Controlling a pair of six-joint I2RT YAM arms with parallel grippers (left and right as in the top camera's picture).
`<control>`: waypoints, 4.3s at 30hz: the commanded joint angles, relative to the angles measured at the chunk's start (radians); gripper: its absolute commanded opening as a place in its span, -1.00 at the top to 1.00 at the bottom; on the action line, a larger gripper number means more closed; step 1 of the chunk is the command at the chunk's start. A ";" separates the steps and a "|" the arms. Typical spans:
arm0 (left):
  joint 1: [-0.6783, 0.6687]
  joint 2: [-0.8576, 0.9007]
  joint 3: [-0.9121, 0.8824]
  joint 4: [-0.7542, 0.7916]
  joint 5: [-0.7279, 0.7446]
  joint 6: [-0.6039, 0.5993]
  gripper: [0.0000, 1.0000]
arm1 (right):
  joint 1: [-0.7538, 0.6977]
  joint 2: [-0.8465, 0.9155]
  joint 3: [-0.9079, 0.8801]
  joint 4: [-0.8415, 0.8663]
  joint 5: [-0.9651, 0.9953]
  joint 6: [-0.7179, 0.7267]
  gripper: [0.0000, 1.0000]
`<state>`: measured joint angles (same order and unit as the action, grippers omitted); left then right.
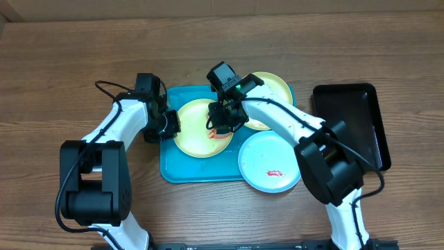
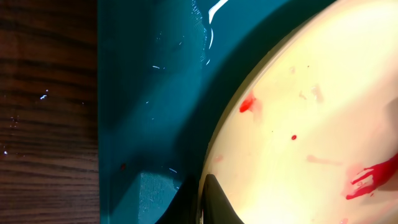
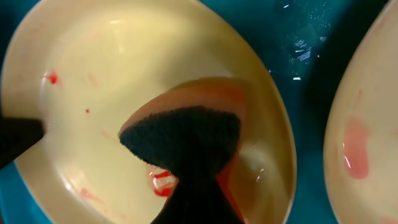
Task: Clean dirty plates on tray and stack at the side
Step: 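Scrub the yellow plate with the sponge while the left gripper holds it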
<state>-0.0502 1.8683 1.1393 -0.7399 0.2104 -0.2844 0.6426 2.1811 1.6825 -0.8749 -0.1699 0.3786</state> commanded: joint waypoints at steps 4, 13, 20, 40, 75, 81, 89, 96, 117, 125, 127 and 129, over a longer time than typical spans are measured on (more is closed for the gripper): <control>0.007 0.029 -0.019 -0.012 -0.006 0.020 0.92 | 0.000 0.087 0.026 0.006 -0.018 0.071 0.93; 0.007 0.029 -0.019 -0.011 0.010 0.019 0.92 | 0.068 0.122 0.025 0.072 -0.215 0.158 0.93; 0.007 0.029 -0.019 -0.010 0.021 0.019 0.92 | 0.098 0.130 0.026 0.097 -0.300 0.140 0.93; 0.007 0.029 -0.019 -0.011 0.020 0.020 0.91 | 0.064 0.185 0.175 -0.010 0.081 -0.019 0.93; 0.130 0.029 -0.019 0.006 0.235 0.174 0.92 | 0.044 0.206 0.281 -0.183 0.160 -0.145 0.93; 0.130 0.029 -0.019 0.008 0.235 0.173 0.91 | 0.072 0.223 0.251 -0.007 0.029 -0.179 0.93; 0.130 0.029 -0.019 0.008 0.235 0.173 0.92 | 0.169 0.227 0.251 0.018 -0.049 -0.220 0.93; 0.130 0.029 -0.019 0.009 0.235 0.173 0.92 | 0.201 0.226 0.253 -0.057 -0.110 -0.195 0.93; 0.130 0.029 -0.019 0.011 0.179 0.172 0.91 | 0.009 0.223 0.292 -0.089 0.121 -0.060 0.93; 0.129 0.029 -0.019 0.012 0.179 0.172 0.92 | 0.072 0.224 0.248 -0.094 -0.246 -0.072 0.93; 0.129 0.029 -0.019 0.011 0.179 0.172 0.92 | 0.078 0.224 0.248 -0.187 -0.243 -0.098 0.93; 0.129 0.029 -0.019 0.012 0.179 0.173 0.92 | 0.074 0.224 0.249 -0.259 -0.200 -0.123 0.93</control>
<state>0.0811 1.8854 1.1187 -0.7322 0.4030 -0.1261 0.7044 2.3829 1.9480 -1.0668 -0.3477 0.2966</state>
